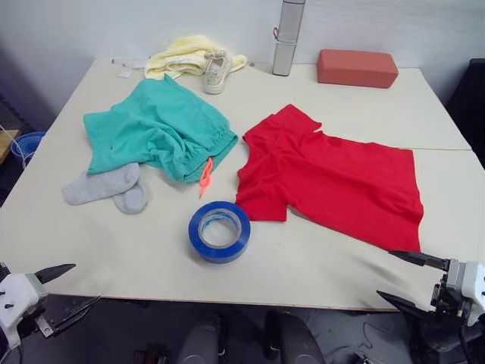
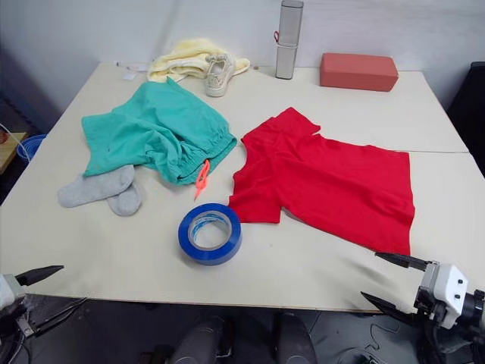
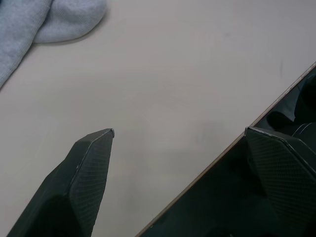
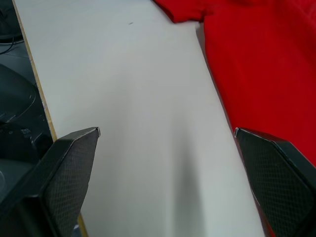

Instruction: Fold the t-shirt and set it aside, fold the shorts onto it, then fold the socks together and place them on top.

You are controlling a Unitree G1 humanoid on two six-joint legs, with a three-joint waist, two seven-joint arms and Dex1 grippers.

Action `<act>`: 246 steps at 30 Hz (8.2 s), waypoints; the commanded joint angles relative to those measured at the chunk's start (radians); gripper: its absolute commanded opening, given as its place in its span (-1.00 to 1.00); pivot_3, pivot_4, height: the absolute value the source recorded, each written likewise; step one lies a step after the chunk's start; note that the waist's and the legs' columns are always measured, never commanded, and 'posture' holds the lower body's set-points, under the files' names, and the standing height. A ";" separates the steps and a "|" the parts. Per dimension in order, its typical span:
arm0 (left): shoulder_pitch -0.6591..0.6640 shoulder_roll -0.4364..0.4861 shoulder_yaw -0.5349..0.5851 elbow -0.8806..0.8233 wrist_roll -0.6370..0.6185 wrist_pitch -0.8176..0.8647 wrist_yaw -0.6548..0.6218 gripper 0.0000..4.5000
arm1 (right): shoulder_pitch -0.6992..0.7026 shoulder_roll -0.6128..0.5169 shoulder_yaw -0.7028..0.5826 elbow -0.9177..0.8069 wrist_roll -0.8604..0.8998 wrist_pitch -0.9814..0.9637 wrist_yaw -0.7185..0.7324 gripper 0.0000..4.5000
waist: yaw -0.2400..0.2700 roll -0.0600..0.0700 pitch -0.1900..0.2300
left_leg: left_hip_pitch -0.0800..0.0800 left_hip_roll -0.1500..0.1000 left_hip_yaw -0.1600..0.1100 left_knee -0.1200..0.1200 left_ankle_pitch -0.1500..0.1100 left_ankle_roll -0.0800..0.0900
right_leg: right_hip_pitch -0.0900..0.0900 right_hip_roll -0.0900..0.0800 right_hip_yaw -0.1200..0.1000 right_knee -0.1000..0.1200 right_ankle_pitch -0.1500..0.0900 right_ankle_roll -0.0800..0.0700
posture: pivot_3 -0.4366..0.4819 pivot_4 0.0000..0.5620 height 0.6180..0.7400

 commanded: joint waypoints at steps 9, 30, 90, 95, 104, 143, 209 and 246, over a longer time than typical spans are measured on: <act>-0.111 0.038 -0.026 -0.072 -0.196 0.203 -0.020 0.97 | -0.021 0.094 0.044 -0.147 0.082 0.009 -0.085 1.00 | 0.011 -0.001 -0.001 | 0.000 0.000 0.000 0.000 0.000 0.000 | -0.001 0.000 -0.001 0.001 0.003 0.005 | -0.05 -0.47 1.00; -0.887 0.218 -0.876 -0.302 0.060 0.508 -0.029 0.97 | -0.174 0.173 0.215 -0.369 0.214 0.091 -0.035 1.00 | 0.020 0.000 -0.001 | 0.001 0.000 0.001 0.005 0.004 -0.004 | -0.001 0.002 0.000 0.013 0.003 0.006 | -0.05 -0.47 1.00; -0.683 0.362 0.017 0.735 0.004 0.328 0.139 0.98 | -0.401 0.266 0.393 -0.380 0.234 0.163 -0.051 1.00 | -0.018 -0.016 -0.006 | -0.002 0.006 0.003 0.010 -0.005 -0.008 | -0.006 0.004 0.000 0.016 0.000 0.002 | -0.05 -0.47 1.00; -0.630 0.349 0.088 0.593 -0.020 0.225 0.115 0.99 | -0.372 0.189 0.327 -0.332 0.249 0.235 -0.047 1.00 | -0.016 -0.015 -0.005 | -0.002 0.006 0.003 0.010 -0.005 -0.008 | -0.007 0.004 0.000 0.016 0.000 0.001 | -0.05 -0.47 1.00; -0.423 0.175 -0.065 -0.058 -0.182 0.281 -0.055 0.99 | -0.272 0.160 0.095 -0.111 0.113 0.003 -0.060 1.00 | -0.006 -0.007 -0.004 | -0.001 0.006 0.004 0.009 -0.005 -0.009 | -0.003 0.003 0.000 0.010 0.000 0.002 | -0.05 -0.47 1.00; -1.176 -0.125 -1.059 0.385 0.512 -0.022 0.092 0.99 | -0.087 -0.114 0.031 -0.168 -0.399 0.282 -0.406 1.00 | 0.026 0.003 -0.007 | 0.004 0.008 0.016 0.016 0.000 0.002 | -0.001 0.005 0.007 0.020 0.002 0.005 | -0.05 -0.47 1.00; -0.581 0.267 -0.739 -0.388 -0.118 0.620 -0.180 -1.00 | 0.208 -0.195 -0.008 0.011 -0.064 0.019 0.054 -0.99 | 0.001 0.008 -0.017 | 0.015 0.009 0.015 0.000 -0.014 0.001 | 0.014 0.003 0.006 -0.006 -0.006 0.001 | -0.05 -0.47 1.00; -1.127 0.056 -0.829 0.036 -0.197 1.126 -0.001 -1.00 | -0.084 -0.235 0.061 -0.082 0.026 0.707 -0.039 -0.99 | 0.022 0.007 -0.014 | 0.013 0.008 0.015 0.004 -0.010 -0.006 | 0.013 0.003 0.004 -0.003 -0.001 0.009 | -0.05 -0.47 1.00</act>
